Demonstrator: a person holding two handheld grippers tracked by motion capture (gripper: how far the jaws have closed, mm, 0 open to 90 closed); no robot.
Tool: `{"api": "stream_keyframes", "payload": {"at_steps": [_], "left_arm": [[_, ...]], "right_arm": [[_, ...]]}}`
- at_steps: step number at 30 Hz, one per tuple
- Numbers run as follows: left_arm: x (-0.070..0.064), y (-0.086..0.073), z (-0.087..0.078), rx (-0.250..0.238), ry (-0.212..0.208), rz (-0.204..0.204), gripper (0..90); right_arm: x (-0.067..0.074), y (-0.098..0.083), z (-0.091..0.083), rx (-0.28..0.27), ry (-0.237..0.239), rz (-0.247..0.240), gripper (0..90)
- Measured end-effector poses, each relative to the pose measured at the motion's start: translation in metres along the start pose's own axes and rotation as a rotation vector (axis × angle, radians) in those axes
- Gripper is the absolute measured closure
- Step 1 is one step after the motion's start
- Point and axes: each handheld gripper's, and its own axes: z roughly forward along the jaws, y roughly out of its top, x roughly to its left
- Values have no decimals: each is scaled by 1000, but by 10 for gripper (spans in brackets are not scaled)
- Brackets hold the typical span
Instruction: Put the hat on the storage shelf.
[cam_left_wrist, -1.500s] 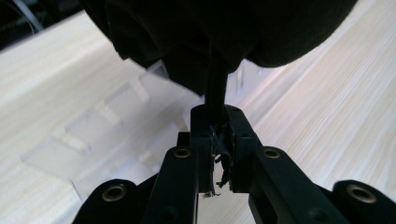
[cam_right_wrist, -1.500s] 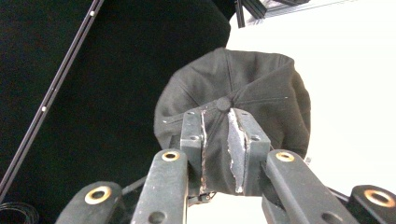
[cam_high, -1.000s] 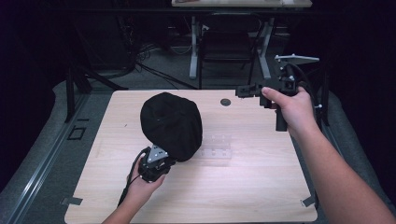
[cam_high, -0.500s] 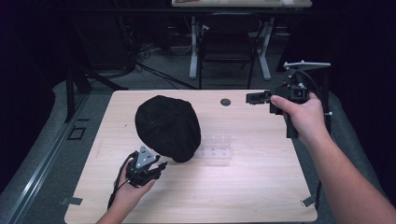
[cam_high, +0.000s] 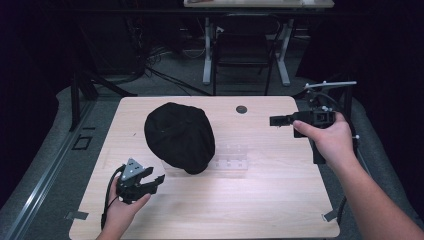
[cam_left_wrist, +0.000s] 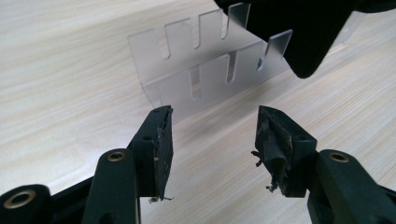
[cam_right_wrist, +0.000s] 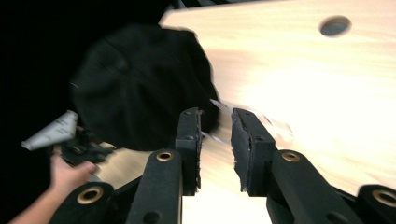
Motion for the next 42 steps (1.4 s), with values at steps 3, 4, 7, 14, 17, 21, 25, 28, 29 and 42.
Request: {"api": "stream_keyframes", "payload": {"at_steps": [3, 4, 7, 14, 17, 21, 25, 28, 29, 42], "left_arm": [[4, -5, 1, 1, 2, -19, 470], [5, -6, 2, 3, 3, -23, 470], [7, -9, 2, 7, 4, -26, 470], [10, -13, 3, 9, 9, -28, 470], [12, -14, 4, 6, 8, -37, 469], [13, -15, 2, 17, 7, -33, 470], [14, -16, 3, 6, 6, -42, 470], [14, -16, 2, 6, 6, -42, 470], [15, -16, 2, 10, 4, -42, 470], [14, -18, 5, 7, 9, -42, 465]], "right_arm": [[-3, -8, 3, -6, -41, -27, 721], [-5, -10, 4, -4, -30, -14, 719], [-9, -17, 6, 15, -89, -40, 719], [-20, -39, 12, 12, -118, -48, 719], [-22, -48, 19, 21, -127, -65, 717], [-20, -58, 29, 36, -173, -104, 717], [-24, -71, 37, 21, -118, -88, 714], [-29, -81, 43, 14, -129, -83, 714], [-32, -84, 44, 20, -121, -74, 714], [-56, -130, 64, -84, -225, -110, 671]]}}
